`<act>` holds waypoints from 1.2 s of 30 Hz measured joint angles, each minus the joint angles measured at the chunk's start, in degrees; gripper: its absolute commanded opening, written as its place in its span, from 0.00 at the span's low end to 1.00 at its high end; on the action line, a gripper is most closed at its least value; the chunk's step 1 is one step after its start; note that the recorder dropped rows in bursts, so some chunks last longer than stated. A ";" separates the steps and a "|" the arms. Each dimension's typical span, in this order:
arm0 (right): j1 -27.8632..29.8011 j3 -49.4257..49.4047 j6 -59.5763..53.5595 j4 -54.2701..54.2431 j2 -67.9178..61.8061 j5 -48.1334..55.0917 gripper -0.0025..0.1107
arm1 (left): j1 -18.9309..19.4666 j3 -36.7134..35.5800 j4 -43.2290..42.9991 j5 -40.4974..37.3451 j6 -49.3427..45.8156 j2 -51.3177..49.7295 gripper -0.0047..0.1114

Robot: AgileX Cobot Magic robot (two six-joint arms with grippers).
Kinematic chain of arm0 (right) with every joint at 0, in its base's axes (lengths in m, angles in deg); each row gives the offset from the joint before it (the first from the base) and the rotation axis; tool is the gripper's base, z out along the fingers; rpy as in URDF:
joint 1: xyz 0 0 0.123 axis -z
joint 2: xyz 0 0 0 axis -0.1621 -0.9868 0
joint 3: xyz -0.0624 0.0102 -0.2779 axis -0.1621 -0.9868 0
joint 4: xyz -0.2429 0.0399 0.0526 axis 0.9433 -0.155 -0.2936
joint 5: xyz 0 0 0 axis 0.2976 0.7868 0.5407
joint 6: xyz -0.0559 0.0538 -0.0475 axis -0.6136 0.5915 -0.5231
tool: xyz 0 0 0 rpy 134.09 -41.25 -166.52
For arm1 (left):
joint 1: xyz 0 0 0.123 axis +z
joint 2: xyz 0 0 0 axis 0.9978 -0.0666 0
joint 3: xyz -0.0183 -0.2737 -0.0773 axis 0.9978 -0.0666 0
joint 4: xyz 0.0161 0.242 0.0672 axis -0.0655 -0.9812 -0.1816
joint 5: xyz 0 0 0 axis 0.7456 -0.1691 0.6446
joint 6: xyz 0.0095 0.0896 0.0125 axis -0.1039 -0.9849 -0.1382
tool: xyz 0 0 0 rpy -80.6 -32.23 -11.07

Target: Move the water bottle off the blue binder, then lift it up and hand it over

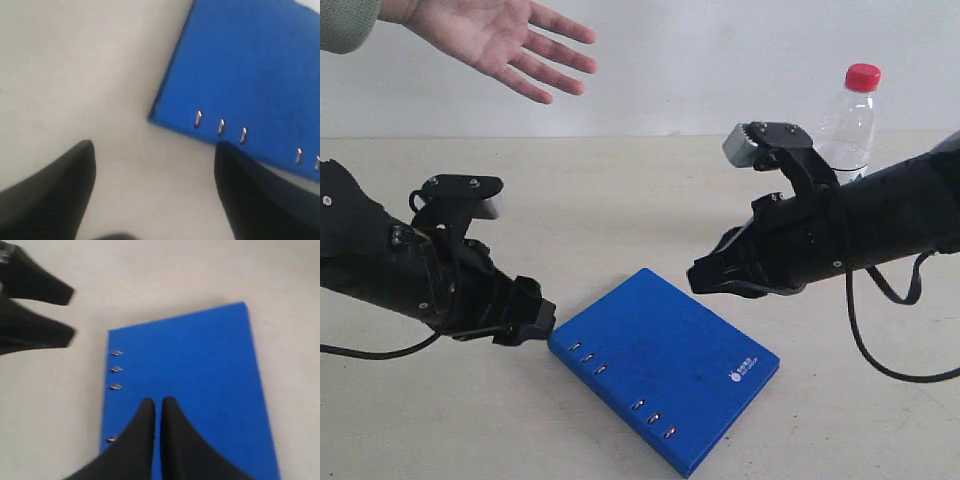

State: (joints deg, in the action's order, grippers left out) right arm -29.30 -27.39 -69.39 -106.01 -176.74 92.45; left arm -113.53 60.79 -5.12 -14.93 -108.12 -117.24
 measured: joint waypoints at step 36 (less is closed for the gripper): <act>-8.77 8.54 53.20 60.85 -15.56 -1.07 0.02 | -0.07 13.82 19.62 -5.96 -14.47 -18.45 0.08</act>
State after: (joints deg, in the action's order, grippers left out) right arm -38.07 -18.85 -16.18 -45.16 -192.30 91.38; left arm -113.60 74.61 14.50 -20.89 -122.59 -135.69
